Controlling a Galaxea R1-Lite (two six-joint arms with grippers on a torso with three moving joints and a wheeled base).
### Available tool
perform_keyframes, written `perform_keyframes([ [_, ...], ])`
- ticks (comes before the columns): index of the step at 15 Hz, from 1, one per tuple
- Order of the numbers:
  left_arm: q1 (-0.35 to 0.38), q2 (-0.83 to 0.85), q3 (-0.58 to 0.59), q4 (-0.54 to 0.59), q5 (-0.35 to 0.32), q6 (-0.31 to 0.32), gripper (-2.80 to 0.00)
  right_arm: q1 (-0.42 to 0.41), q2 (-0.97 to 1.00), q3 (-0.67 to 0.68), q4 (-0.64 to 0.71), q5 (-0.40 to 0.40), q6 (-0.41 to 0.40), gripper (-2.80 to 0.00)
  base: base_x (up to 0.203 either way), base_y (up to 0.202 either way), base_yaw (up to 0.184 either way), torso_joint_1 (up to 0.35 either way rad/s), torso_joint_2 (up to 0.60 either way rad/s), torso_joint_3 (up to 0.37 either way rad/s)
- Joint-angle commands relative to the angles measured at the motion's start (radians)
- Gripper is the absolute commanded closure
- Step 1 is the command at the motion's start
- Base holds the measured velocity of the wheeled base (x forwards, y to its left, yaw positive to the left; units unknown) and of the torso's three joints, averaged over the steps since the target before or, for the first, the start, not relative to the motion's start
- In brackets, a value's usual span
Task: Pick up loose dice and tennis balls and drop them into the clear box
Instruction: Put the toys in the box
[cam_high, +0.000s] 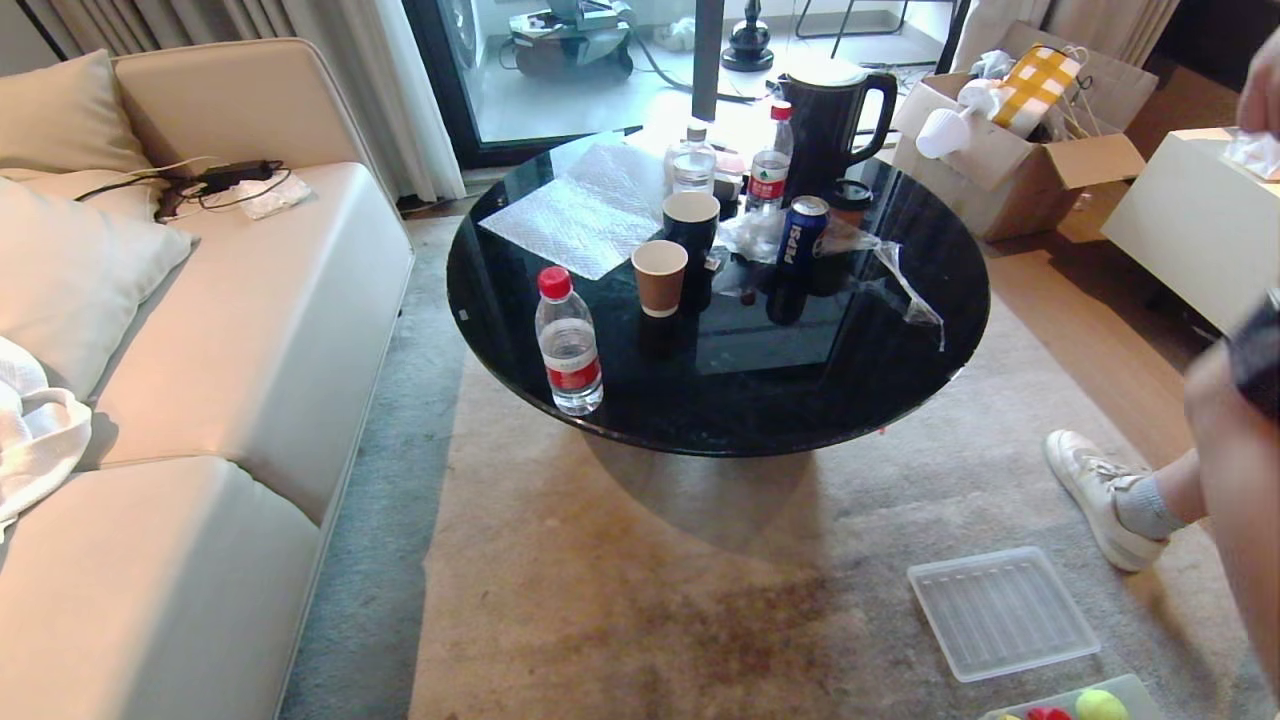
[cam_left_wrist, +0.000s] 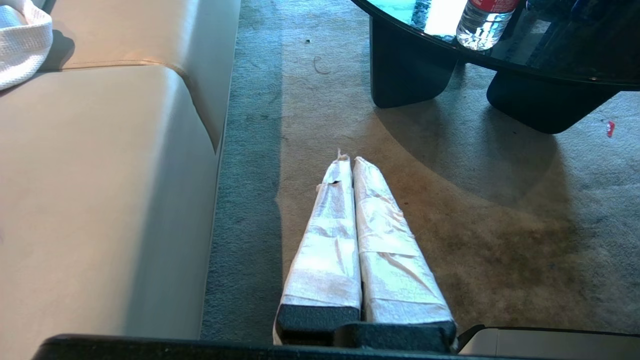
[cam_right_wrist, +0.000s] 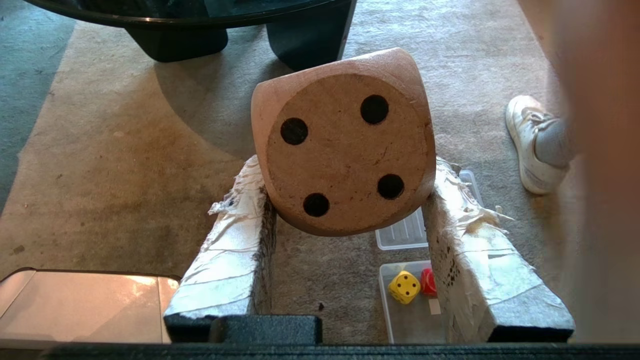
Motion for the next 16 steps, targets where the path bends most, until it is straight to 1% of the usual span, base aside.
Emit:
perform_keyframes([
  [1, 0.0, 0.0, 0.0, 0.0, 0.0, -0.001, 0.0, 0.0, 0.0, -0.001, 0.001, 0.001, -0.001, 0.0, 0.0, 0.0, 0.0, 0.0, 0.0, 0.0],
  [16, 0.0, 0.0, 0.001, 0.0, 0.0, -0.002, 0.0, 0.0, 0.001, 0.001, 0.001, 0.001, 0.004, 0.0, 0.0, 0.0, -0.004, 0.0, 0.0, 0.0],
])
